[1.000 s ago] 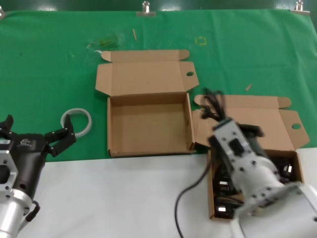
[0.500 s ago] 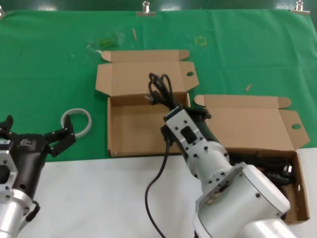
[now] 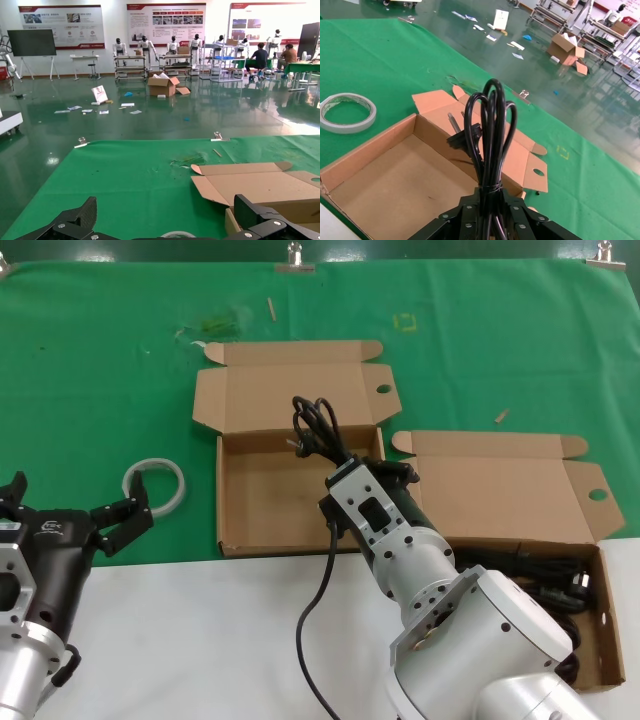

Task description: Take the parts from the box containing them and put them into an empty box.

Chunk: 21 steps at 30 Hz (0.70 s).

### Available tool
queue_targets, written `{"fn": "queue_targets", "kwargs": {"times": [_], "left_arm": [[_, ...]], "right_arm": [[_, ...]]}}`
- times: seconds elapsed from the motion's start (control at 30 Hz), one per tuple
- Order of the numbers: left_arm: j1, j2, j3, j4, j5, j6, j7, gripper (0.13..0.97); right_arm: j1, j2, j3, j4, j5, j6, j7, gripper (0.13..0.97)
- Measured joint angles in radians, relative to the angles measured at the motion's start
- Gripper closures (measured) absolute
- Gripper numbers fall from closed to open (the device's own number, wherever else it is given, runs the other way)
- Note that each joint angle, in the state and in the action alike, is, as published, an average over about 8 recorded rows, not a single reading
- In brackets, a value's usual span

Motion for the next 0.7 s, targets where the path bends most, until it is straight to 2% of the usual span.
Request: {"fn": "queue_targets", "kwargs": {"times": [0.33, 0.6, 0.7], "left_arm": [[0.0, 0.0, 0.0, 0.0, 0.0, 0.0, 0.0, 0.132], [0.0, 0.0, 0.0, 0.0, 0.0, 0.0, 0.0, 0.132], [0.0, 0.0, 0.0, 0.0, 0.0, 0.0, 0.0, 0.132]], "right_arm": [[0.0, 0.0, 0.0, 0.0, 0.0, 0.0, 0.0, 0.835], [0.0, 0.0, 0.0, 0.0, 0.0, 0.0, 0.0, 0.714], [0.0, 0.0, 0.0, 0.0, 0.0, 0.0, 0.0, 0.714]]}}
